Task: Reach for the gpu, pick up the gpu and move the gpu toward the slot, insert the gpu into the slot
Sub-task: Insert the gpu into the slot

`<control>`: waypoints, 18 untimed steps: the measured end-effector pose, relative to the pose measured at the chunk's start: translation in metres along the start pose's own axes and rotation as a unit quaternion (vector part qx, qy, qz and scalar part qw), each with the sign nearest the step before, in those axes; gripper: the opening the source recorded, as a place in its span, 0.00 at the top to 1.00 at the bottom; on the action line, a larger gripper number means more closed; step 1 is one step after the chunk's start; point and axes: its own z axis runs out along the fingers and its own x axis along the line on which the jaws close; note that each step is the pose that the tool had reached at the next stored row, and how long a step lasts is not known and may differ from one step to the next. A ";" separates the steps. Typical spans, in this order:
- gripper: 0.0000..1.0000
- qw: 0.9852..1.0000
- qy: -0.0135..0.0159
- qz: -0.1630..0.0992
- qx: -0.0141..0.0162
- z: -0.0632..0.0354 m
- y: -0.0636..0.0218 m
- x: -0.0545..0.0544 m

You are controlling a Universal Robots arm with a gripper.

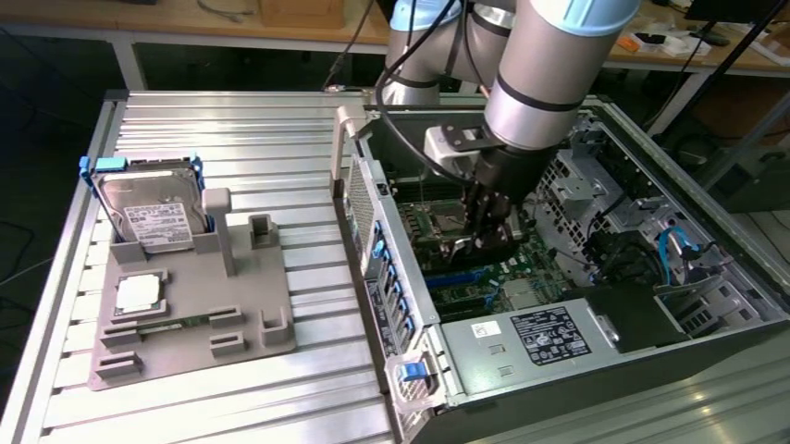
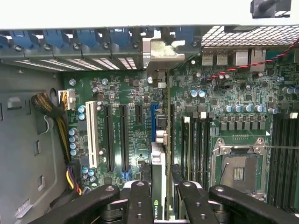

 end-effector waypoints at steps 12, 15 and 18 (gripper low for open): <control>0.73 1.000 0.000 0.000 0.000 0.0068 0.0010 0.002; 0.73 1.000 0.000 0.000 0.000 0.0079 0.0010 0.003; 0.73 1.000 0.000 0.000 0.000 0.0090 0.0014 0.004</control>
